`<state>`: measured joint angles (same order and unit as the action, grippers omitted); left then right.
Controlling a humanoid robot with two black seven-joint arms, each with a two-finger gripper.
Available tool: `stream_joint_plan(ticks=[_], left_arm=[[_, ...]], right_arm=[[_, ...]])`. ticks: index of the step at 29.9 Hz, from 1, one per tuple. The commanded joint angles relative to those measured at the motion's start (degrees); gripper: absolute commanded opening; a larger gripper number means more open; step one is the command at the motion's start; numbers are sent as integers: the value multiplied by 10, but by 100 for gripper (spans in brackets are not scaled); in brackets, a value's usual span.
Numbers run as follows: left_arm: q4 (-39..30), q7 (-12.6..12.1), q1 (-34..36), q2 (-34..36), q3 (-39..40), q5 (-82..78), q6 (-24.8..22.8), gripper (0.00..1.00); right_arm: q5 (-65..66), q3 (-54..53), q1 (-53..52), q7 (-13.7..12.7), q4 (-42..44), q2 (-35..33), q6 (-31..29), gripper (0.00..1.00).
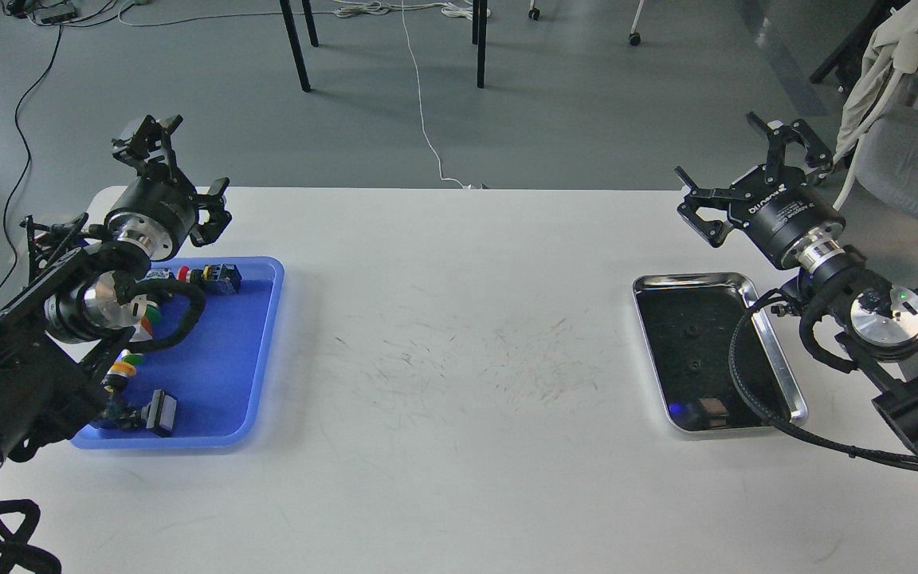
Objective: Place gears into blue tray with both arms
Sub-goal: 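Move the right gripper over the metal tray with the black mat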
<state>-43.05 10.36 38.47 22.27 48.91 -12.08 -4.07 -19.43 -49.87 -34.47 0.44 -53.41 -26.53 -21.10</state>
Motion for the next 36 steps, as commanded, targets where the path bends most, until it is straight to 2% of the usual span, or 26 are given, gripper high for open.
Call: stream_joint_plan(ticks=[1, 6, 12, 17, 22, 26, 30, 36], left_arm=[[2, -7, 6, -2, -4, -7, 23, 99], [3, -7, 14, 1, -24, -7, 22, 99], [0, -3, 20, 1, -32, -7, 22, 99], [-3, -3, 20, 4, -32, -7, 21, 99], [-9, -2, 20, 8, -33, -7, 20, 99], [-20, -2, 18, 22, -35, -8, 20, 99], [-20, -1, 18, 31, -38, -7, 20, 99], [-21, 0, 18, 31, -38, -7, 18, 99]], right_arm=[[0, 3, -2, 0, 0, -7, -2, 99], [5, 64, -57, -5, -7, -57, -2, 99], [53, 244, -205, -13, -27, -147, -1, 99], [238, 424, -373, -57, -112, -216, -1, 99], [441, 652, -511, -71, -167, -187, -1, 99], [571, 798, -537, -71, -175, -134, -1, 99], [611, 854, -525, -72, -121, -74, 6, 99], [611, 863, -482, -72, -64, -28, 6, 99]])
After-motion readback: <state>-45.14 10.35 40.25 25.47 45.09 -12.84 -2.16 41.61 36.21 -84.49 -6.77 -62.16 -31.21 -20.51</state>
